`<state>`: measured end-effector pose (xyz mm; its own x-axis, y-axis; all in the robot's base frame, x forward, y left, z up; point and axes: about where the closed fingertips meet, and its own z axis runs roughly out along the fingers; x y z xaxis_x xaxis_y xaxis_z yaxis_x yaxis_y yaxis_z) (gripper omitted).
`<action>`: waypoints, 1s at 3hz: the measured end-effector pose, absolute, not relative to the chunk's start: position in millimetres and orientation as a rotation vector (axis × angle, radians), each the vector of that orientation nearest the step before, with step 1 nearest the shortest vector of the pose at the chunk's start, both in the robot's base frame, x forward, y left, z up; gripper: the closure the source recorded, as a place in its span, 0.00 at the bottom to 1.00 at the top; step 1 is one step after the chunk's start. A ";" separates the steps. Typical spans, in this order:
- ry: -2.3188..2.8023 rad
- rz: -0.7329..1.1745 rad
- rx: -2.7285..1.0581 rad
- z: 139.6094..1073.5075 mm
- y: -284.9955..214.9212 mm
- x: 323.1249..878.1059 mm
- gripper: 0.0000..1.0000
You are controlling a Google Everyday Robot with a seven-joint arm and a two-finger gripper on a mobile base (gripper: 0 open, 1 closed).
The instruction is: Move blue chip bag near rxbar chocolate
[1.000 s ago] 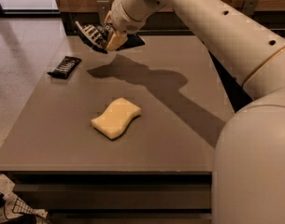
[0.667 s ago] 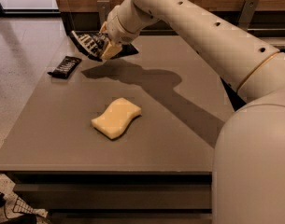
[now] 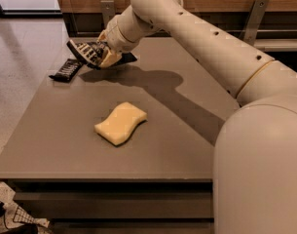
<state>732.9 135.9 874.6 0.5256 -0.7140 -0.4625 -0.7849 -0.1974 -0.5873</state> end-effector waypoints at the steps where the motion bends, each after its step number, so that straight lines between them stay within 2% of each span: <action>1: 1.221 0.115 -1.952 872.1 138.7 732.3 0.81; 3: 1.219 0.124 -1.959 867.5 143.2 731.4 0.36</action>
Offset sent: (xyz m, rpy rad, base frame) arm -0.0005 0.0025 -0.0022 -0.0008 0.0031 0.0040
